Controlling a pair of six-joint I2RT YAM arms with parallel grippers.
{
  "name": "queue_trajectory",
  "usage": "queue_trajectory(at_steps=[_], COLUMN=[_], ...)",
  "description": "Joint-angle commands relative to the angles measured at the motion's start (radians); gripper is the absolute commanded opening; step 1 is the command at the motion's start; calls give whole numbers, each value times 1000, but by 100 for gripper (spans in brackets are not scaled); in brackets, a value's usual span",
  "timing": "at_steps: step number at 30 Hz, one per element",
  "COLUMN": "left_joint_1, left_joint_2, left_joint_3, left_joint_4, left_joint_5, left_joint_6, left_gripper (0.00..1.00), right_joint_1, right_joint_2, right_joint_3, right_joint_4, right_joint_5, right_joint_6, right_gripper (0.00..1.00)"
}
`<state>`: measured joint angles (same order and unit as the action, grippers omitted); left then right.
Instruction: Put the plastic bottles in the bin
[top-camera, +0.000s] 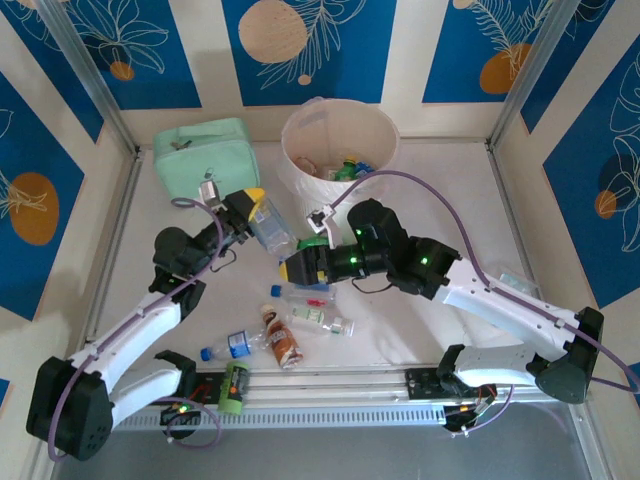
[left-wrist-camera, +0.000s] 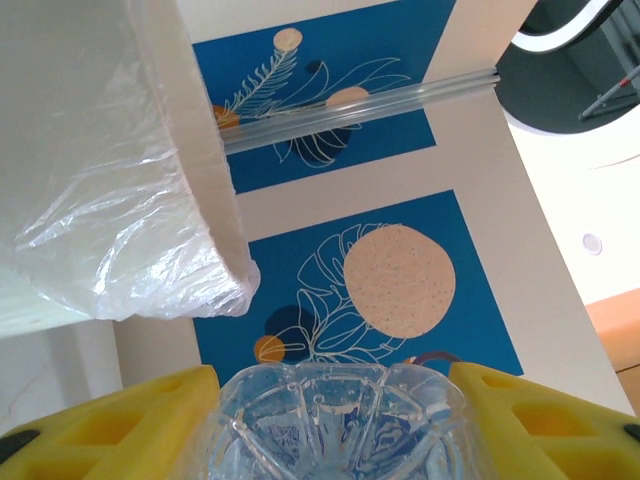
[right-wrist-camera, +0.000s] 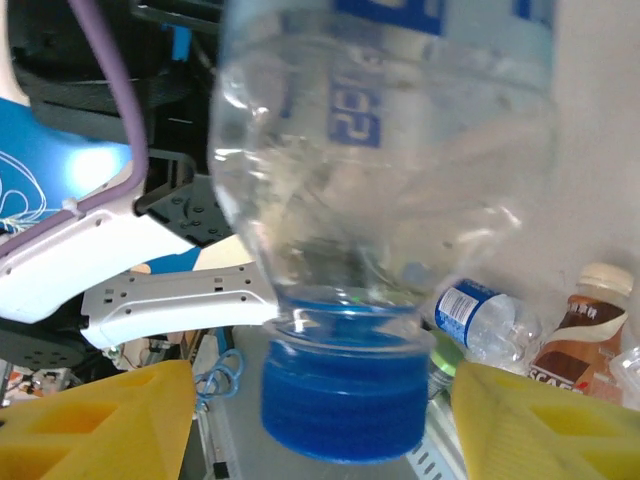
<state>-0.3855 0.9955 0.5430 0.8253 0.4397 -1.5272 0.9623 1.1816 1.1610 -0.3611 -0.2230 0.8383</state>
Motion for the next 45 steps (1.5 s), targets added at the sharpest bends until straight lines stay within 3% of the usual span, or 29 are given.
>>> queue_trajectory(at_steps=[1,26,28,32,35,40,45], left_joint_1=[12,12,12,13,13,13,12], left_joint_2=[-3,58,63,56,21,-78,-157], left_joint_3=[-1,-13,-16,-15,22,134,168], left_joint_4=[-17,47,70,61,-56,-468,-700], left_joint_5=[-15,52,64,72,82,61,-7], left_joint_6=[34,0,-2,12,89,316,426], left_gripper=[49,50,62,95,100,100,100], right_joint_1=[5,-43,-51,-56,-65,-105,-204], right_joint_2=[-14,31,33,35,34,35,71], right_joint_3=[-12,39,47,102,157,252,375], right_joint_4=[-1,1,-9,-88,-144,-204,-293], right_joint_5=[5,10,14,65,103,157,221], right_joint_6=[-1,-8,-7,-27,-52,-90,-113], right_gripper=[63,29,23,16,12,9,9])
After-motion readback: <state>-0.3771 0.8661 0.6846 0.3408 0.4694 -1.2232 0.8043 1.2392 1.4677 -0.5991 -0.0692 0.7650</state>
